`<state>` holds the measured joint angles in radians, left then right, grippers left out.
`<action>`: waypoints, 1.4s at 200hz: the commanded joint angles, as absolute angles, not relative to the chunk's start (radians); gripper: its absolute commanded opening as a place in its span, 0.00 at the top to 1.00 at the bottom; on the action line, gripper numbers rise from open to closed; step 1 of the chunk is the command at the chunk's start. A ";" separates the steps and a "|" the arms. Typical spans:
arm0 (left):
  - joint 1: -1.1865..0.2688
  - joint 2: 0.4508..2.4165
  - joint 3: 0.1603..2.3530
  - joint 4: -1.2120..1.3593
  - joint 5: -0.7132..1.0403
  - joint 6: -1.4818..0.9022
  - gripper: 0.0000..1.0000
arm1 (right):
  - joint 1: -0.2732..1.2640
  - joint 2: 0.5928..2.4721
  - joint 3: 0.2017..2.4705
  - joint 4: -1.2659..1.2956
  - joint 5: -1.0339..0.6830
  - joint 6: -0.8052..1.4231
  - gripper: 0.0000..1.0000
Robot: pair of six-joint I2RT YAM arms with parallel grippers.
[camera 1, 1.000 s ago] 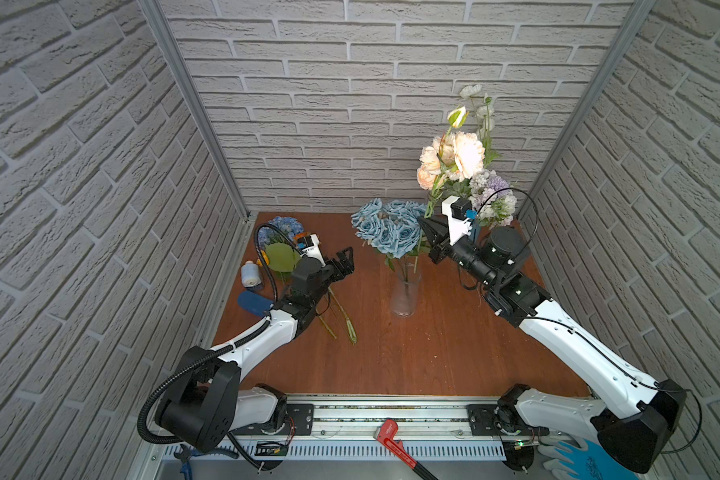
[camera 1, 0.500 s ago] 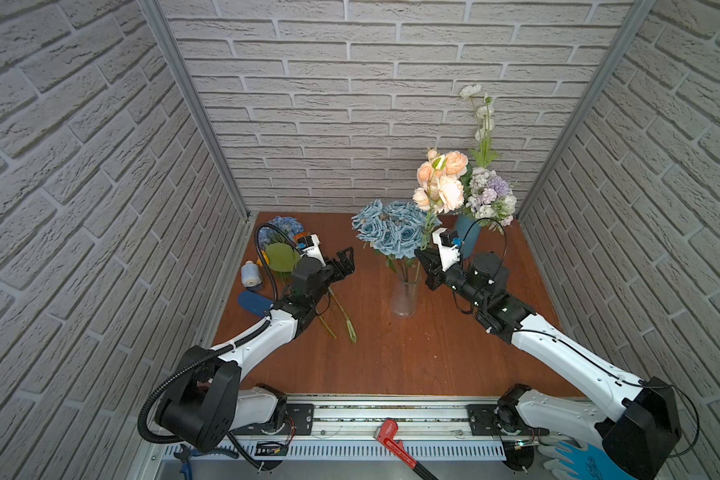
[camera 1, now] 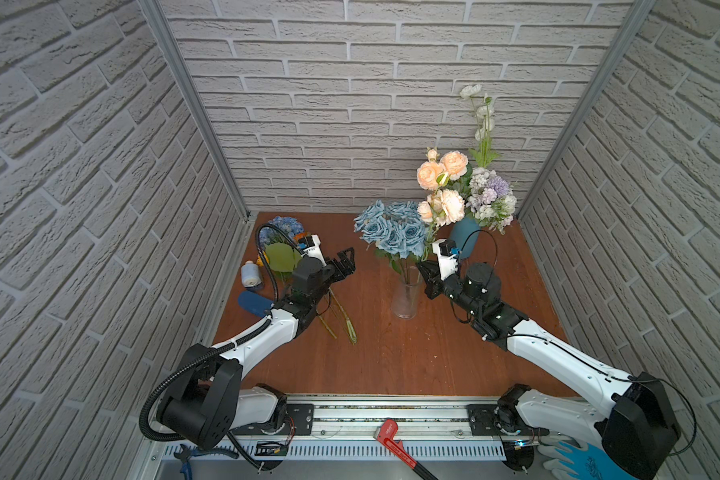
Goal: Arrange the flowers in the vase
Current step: 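Open the right gripper off the rose while the left reaches toward the hydrangea, then grasp the blue hydrangea stem on the table with the left gripper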
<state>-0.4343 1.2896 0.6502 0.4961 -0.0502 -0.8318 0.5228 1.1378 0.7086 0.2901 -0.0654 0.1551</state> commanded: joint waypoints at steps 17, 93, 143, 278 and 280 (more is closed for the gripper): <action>-0.440 1.267 0.680 0.531 -0.051 -0.823 0.02 | 0.524 1.175 0.710 0.350 -0.073 0.174 0.82; -0.431 1.255 0.690 0.481 -0.081 -0.796 0.02 | 0.524 1.120 0.767 0.156 -0.078 0.169 0.60; -0.358 1.179 0.718 0.253 -0.177 -0.750 0.02 | 0.525 1.045 0.876 -0.175 -0.094 0.159 0.53; -0.267 1.203 0.584 -0.081 -0.234 -0.884 0.18 | 0.548 1.060 0.947 -0.262 -0.442 0.208 0.47; -0.267 1.209 0.582 -0.076 -0.237 -0.886 0.19 | 0.548 1.061 0.947 -0.259 -0.444 0.209 0.47</action>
